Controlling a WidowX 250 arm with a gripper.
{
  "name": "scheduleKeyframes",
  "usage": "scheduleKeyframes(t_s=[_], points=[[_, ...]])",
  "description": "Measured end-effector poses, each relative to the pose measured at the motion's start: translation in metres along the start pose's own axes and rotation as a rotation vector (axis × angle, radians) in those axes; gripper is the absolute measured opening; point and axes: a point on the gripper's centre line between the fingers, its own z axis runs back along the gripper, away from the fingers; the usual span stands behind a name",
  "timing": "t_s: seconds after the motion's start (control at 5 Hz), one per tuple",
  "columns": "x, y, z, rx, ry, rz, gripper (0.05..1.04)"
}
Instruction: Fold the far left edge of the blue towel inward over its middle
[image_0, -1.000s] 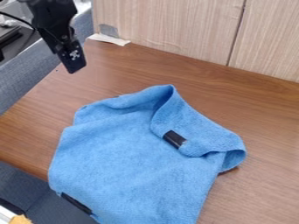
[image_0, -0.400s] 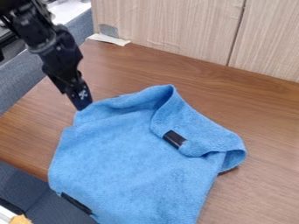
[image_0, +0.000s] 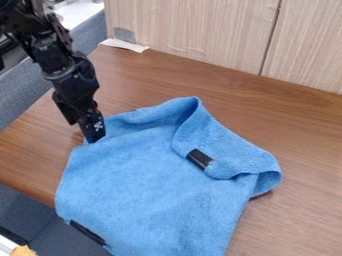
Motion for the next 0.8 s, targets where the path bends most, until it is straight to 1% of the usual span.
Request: scheduleKeyframes(t_s=[0.2,0.4,0.6,0.8], points=[[0.0020,-0.0025,-0.0083,0.011,0.024,-0.007,0.961],[0.0007,-0.0005,-0.0093,0.041,0.015,0.008,0.685],[-0.0002,0.0017,-0.0092,0.055,0.020,0.016,0.386],[0.0012,0.0063,-0.0078,0.076,0.015,0.037,0.169]])
